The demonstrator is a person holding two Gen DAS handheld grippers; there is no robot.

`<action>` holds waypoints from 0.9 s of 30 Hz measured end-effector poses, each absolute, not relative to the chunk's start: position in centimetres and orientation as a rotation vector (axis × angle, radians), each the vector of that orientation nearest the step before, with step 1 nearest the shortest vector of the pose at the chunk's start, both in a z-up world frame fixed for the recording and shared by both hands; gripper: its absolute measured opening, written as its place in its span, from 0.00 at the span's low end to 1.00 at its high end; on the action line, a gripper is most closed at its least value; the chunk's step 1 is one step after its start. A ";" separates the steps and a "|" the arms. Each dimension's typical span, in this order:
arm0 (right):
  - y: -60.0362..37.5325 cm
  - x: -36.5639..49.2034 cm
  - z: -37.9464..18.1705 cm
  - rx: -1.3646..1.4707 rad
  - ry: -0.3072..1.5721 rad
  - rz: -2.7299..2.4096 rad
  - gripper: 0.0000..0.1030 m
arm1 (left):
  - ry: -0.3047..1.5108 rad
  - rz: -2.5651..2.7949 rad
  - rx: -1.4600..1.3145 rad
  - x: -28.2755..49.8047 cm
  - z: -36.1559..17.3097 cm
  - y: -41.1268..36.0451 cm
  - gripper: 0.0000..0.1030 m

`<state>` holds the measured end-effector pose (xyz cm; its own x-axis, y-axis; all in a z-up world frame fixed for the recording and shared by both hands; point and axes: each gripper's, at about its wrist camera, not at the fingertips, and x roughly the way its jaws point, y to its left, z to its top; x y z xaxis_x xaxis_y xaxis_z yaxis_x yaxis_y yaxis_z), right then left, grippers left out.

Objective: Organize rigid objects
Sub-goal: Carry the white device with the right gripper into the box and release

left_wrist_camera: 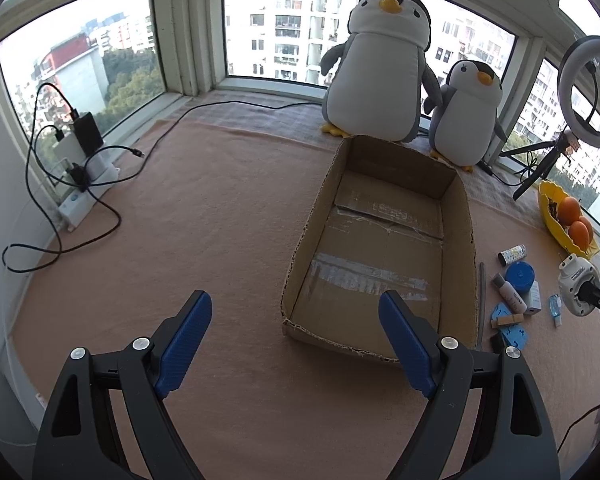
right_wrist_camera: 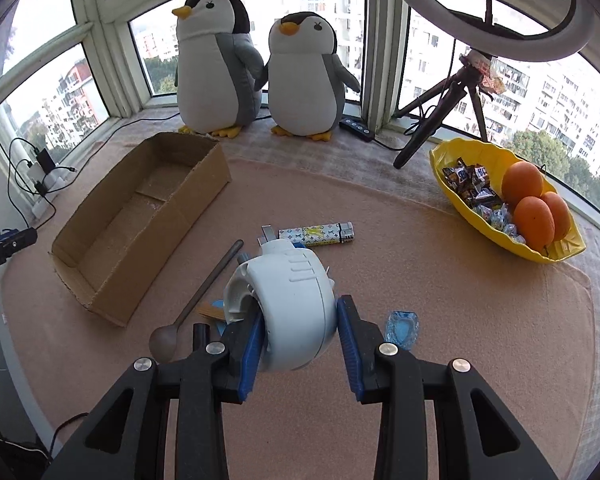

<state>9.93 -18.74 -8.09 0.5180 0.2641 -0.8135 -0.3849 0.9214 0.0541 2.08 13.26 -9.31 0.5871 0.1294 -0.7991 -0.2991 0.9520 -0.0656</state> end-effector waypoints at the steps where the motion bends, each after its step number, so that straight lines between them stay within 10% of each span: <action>1: -17.8 10.0 -7.6 -0.143 0.940 0.411 0.31 | 0.910 0.254 -0.205 2.0 -9.3 13.4 0.83; 15: -6.2 10.3 -6.6 -0.203 0.890 0.594 0.31 | 0.895 0.271 -0.209 2.9 -9.7 15.8 0.82; 27: -2.1 11.3 -8.0 -0.230 0.924 0.596 0.31 | 0.985 0.213 -0.199 7.9 -14.1 16.1 0.45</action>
